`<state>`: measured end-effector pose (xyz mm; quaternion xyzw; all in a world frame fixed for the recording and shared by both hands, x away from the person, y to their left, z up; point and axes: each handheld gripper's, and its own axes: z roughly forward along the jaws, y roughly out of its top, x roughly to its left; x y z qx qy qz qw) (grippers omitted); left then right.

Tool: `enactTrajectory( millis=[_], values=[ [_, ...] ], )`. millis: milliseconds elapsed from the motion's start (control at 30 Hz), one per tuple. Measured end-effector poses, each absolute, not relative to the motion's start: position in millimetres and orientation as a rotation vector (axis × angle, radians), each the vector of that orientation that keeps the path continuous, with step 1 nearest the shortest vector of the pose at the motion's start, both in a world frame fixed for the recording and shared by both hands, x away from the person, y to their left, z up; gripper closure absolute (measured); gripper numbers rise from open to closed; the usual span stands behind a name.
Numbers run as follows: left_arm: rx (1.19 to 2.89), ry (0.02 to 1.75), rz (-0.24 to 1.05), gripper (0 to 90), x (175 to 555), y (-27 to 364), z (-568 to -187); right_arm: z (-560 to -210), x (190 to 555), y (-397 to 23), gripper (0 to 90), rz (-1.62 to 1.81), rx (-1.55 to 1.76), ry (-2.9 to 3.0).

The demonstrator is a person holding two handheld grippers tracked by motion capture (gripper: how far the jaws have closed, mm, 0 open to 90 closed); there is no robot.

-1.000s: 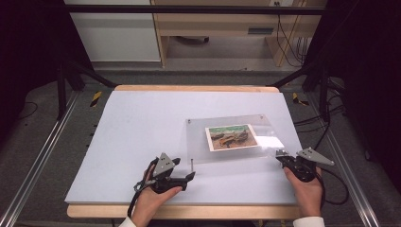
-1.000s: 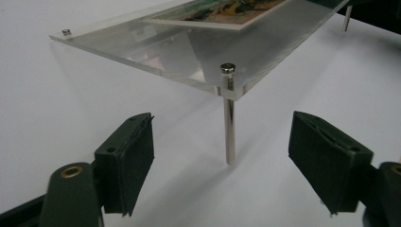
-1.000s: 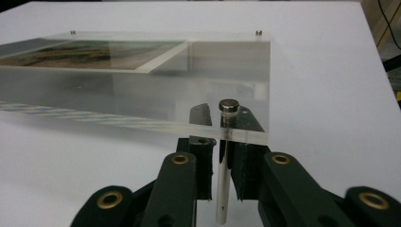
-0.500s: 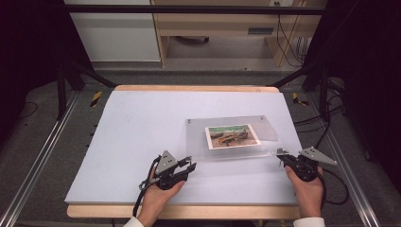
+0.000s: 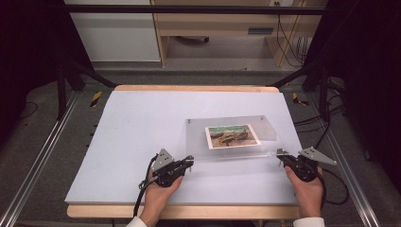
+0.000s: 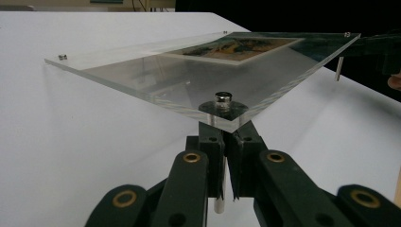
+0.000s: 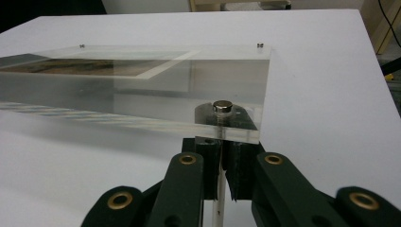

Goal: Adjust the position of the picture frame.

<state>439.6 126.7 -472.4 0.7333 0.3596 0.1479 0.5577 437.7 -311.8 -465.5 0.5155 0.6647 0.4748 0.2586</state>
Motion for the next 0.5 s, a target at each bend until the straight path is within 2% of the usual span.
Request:
enactTrajectory(
  millis=[33, 133, 300, 500],
  values=[
    [1.734, 0.851, 0.347, 84.5, 439.7, 126.5, -472.6, -466.1, 438.9, -310.4, 80.6, 1.275, 1.39, 1.81],
    [1.738, 0.854, 0.345, 84.5, 439.7, 126.5, -471.9, -466.6, 440.9, -308.4, 77.8, 1.262, 1.378, 1.818],
    [1.742, 0.852, 0.342, 84.5, 440.3, 126.8, -471.0, -465.5, 442.0, -309.7, 84.5, 1.261, 1.367, 1.81],
    [1.754, 0.85, 0.338, 82.3, 442.6, 125.9, -468.8, -465.6, 441.8, -309.9, 84.8, 1.265, 1.375, 1.812]
  ],
)
